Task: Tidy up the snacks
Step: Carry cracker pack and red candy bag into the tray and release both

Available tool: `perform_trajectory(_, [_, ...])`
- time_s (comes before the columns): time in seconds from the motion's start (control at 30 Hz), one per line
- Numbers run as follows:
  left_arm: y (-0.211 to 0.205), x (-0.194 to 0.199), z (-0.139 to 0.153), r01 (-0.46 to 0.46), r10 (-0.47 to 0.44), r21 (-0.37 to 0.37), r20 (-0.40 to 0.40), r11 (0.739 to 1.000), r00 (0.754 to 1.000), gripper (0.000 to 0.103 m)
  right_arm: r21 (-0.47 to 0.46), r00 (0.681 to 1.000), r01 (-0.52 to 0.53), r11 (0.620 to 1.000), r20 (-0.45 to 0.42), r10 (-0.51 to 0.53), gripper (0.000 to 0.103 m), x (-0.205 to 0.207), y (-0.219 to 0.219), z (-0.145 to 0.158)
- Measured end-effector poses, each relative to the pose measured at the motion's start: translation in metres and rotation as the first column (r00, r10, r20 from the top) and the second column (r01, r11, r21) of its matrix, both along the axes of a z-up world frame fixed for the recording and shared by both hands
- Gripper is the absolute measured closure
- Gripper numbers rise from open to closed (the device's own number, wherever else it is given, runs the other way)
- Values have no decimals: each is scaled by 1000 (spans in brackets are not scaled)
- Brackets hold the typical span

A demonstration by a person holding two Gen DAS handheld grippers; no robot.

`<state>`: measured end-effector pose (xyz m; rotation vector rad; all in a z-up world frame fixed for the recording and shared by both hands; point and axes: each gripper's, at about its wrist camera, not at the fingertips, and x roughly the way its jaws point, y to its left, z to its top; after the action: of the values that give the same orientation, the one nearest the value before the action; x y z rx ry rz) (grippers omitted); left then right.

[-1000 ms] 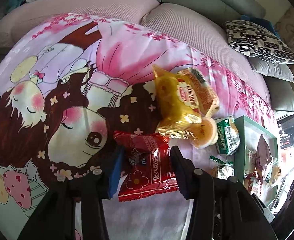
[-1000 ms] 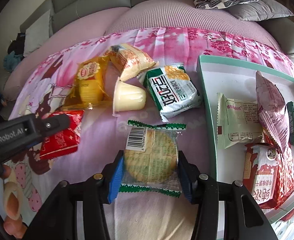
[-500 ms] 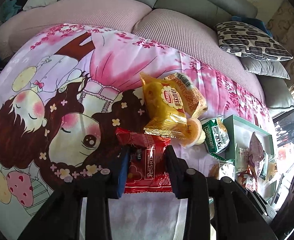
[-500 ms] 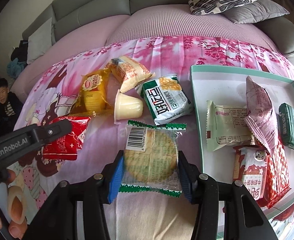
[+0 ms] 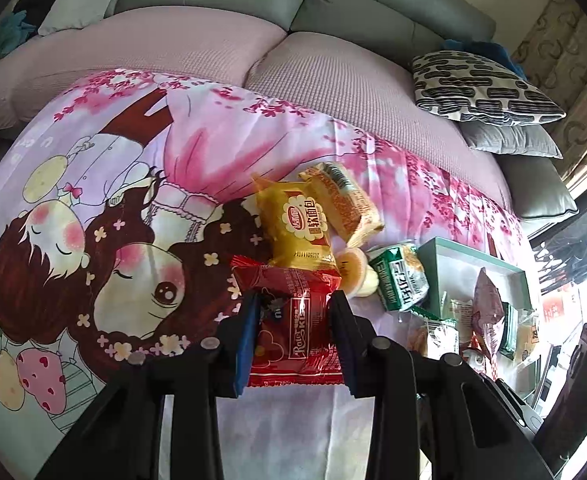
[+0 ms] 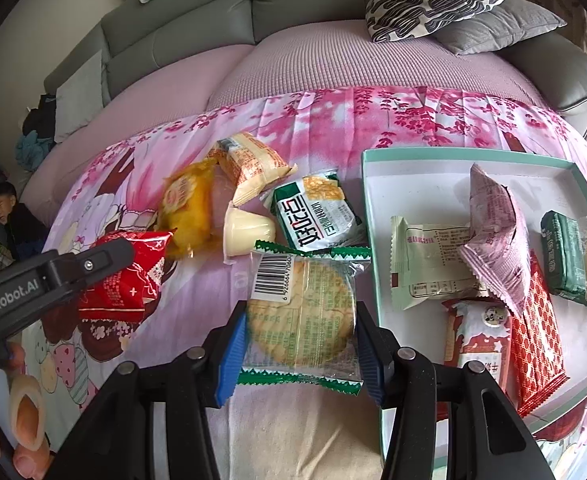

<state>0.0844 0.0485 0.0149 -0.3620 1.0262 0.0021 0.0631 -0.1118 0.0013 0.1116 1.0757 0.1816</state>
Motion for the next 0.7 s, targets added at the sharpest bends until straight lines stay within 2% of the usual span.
perform_trajectory(0.33, [-12, -1, 10, 11, -10, -26, 39, 1000, 999, 66, 13, 999, 38, 999, 22, -39, 50, 0, -16, 8])
perform_trajectory(0.5, [-32, 1, 16, 60, -58, -30, 76, 998, 995, 66, 30, 996, 78, 996, 43, -80, 50, 2, -34, 18])
perform_trajectory(0.7, [-64, 7, 15, 132, -131, -10, 75, 991, 989, 66, 39, 986, 151, 988, 66, -153, 50, 5, -61, 28])
